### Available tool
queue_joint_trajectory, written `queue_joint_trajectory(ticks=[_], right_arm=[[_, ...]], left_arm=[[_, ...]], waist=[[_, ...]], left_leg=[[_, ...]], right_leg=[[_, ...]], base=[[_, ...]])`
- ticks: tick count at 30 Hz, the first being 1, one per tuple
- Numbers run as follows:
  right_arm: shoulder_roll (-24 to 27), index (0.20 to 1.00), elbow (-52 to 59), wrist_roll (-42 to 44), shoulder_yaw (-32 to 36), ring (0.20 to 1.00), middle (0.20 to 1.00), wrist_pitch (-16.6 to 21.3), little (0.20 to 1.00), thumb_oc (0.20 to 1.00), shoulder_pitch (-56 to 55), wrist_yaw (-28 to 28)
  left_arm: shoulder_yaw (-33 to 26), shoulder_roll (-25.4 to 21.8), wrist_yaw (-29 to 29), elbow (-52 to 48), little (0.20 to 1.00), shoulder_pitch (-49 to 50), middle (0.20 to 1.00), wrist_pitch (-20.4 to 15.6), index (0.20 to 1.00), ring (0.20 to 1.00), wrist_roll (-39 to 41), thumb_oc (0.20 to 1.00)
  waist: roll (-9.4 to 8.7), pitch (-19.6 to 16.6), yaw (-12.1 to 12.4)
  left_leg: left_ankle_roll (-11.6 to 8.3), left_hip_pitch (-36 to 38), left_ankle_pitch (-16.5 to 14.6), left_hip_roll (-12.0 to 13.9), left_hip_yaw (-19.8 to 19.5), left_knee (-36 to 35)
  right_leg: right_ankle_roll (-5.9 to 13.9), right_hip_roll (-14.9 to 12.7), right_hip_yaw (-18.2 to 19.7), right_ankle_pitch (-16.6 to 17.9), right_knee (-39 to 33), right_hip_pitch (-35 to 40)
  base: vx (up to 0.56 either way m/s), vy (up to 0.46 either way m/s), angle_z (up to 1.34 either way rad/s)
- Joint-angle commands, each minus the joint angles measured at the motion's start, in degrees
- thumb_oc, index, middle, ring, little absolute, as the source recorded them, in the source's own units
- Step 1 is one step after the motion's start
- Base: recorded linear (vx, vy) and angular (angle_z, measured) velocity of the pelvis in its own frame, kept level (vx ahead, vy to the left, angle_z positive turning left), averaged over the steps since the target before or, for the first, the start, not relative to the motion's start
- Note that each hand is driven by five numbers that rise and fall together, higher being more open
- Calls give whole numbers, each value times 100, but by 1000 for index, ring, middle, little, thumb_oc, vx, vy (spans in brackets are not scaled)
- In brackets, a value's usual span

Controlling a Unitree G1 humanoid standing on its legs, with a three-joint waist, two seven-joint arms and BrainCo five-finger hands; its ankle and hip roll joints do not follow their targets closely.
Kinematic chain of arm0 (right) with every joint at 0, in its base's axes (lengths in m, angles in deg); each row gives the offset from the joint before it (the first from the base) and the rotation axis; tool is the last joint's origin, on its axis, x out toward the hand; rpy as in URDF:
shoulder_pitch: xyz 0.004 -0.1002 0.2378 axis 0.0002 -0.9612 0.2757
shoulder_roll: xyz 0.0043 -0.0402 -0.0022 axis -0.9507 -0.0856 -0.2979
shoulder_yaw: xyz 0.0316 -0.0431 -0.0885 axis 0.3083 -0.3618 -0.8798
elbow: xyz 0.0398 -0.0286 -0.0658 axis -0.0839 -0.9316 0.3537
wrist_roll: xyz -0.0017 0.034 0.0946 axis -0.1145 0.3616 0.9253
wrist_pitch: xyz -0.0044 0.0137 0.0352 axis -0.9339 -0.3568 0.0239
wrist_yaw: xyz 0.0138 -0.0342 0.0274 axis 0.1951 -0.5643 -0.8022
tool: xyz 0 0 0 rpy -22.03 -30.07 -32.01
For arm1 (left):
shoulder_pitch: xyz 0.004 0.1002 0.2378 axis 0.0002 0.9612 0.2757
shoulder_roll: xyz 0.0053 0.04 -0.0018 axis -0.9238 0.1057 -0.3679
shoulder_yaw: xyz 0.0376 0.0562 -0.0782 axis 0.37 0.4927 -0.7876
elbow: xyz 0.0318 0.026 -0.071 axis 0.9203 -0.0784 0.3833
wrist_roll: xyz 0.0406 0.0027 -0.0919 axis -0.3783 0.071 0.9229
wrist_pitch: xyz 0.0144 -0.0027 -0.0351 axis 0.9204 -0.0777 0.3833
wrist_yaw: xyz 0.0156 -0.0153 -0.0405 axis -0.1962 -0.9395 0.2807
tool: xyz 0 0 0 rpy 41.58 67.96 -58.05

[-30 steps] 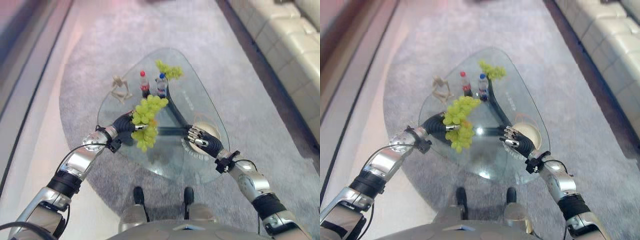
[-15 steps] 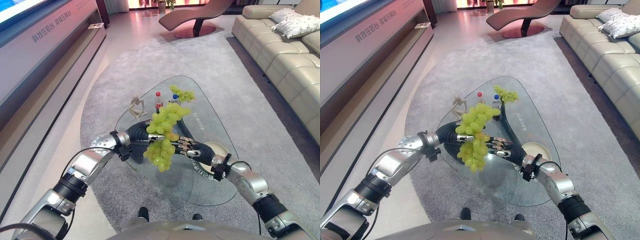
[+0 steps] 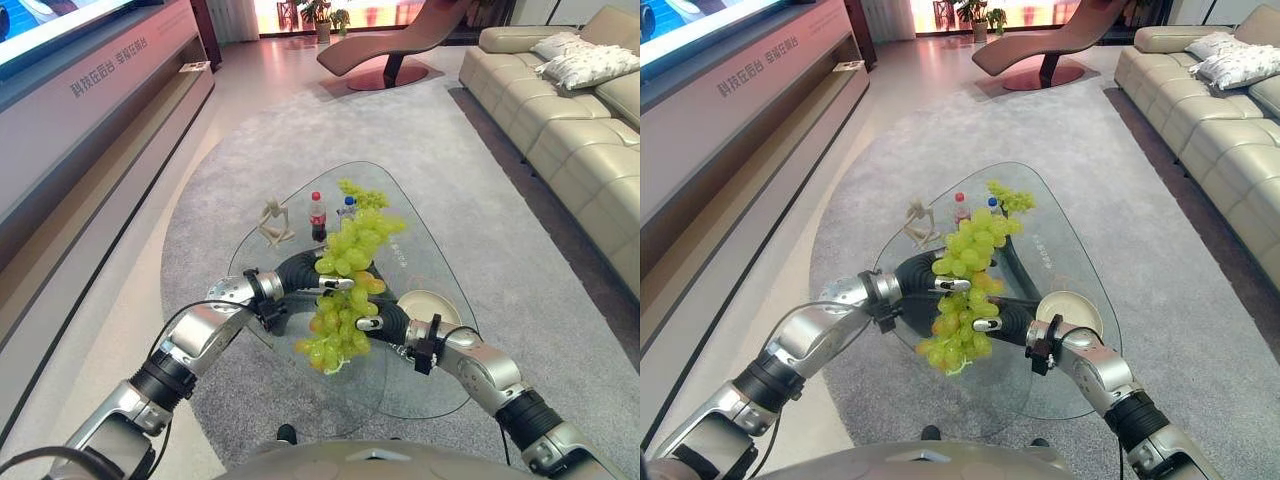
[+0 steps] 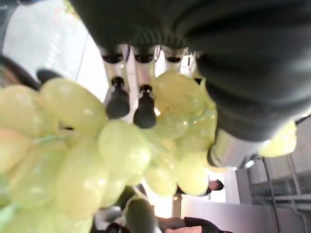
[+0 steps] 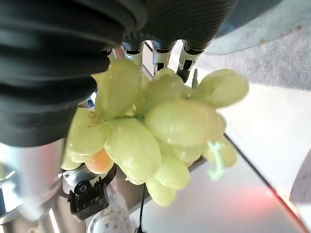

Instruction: Pick up fruits into the plate

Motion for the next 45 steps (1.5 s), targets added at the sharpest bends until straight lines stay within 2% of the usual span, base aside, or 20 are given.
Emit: queue_joint_trajectory(ticks=[1, 9, 13, 14, 15, 34, 39, 40, 45], right_arm=[[-438, 1000, 558, 744, -180, 1000, 1000, -17, 1000, 1000, 329, -454], [-623, 1000, 710, 1256, -297, 1000, 1000, -282, 1000, 1000, 138, -633], [-674, 1000, 771, 1328, -355, 1000, 1000, -299, 1000, 1000, 106, -633], [-677, 693, 788, 1304, -376, 693, 693, -275, 693, 693, 102, -586], [-666, 200, 796, 1336, -375, 200, 200, -240, 200, 200, 112, -472], [-601, 200, 710, 1325, -292, 200, 200, -260, 200, 200, 62, -352], [-604, 200, 641, 1156, -240, 200, 200, -148, 200, 200, 29, -276], [-567, 200, 627, 962, -191, 200, 200, -51, 200, 200, 6, -194], [-150, 200, 659, 97, 183, 200, 200, 241, 200, 200, -78, 133]], left_arm=[[86, 108, 18, -53, 200, -638, 200, -179, 200, 200, 292, 200], [67, 185, 26, -42, 200, -494, 200, -178, 200, 200, 98, 200], [79, 206, 11, -21, 200, -455, 200, -177, 200, 200, 71, 200], [76, 216, 14, -38, 200, -446, 200, -162, 200, 200, 59, 200], [62, 222, 12, -53, 200, -432, 200, -155, 200, 200, 44, 200], [-1, 224, -23, -68, 200, -401, 200, -118, 200, 200, 6, 200], [-58, 243, 71, -52, 200, -374, 200, -123, 200, 200, 56, 200], [-103, 246, 132, -49, 1000, -328, 1000, -53, 1000, 1000, 76, 1000], [-383, 131, 386, 18, 1000, -54, 1000, 36, 1000, 1000, 86, 1000]], waist=[[-223, -72, 47], [-242, -62, 64], [-250, -49, 71], [-253, -49, 75], [-256, -44, 80], [-264, -1, 75], [-265, 5, 70], [-271, 11, 71], [-294, 64, 59]], left_leg=[[89, 444, -1103, -156, 88, 44], [92, 452, -1112, -142, 104, 44], [97, 462, -1117, -142, 93, 44], [98, 464, -1119, -143, 89, 44], [96, 469, -1122, -140, 82, 44], [108, 519, -1150, -146, 41, 44], [107, 520, -1151, -142, 44, 44], [110, 520, -1149, -142, 44, 44], [114, 523, -1143, -139, 52, 44]], right_leg=[[199, -277, -451, -458, 61, 230], [212, -274, -430, -457, 61, 220], [212, -273, -425, -461, 61, 227], [212, -273, -424, -463, 61, 228], [208, -272, -426, -468, 61, 232], [211, -280, -412, -465, 61, 272], [212, -283, -412, -461, 61, 268], [211, -283, -408, -458, 61, 266], [199, -275, -400, -448, 61, 264]], base=[[0, 0, 0], [0, 0, 0], [0, 0, 0], [0, 0, 0], [0, 0, 0], [0, 0, 0], [0, 0, 0], [0, 0, 0], [0, 0, 0]])
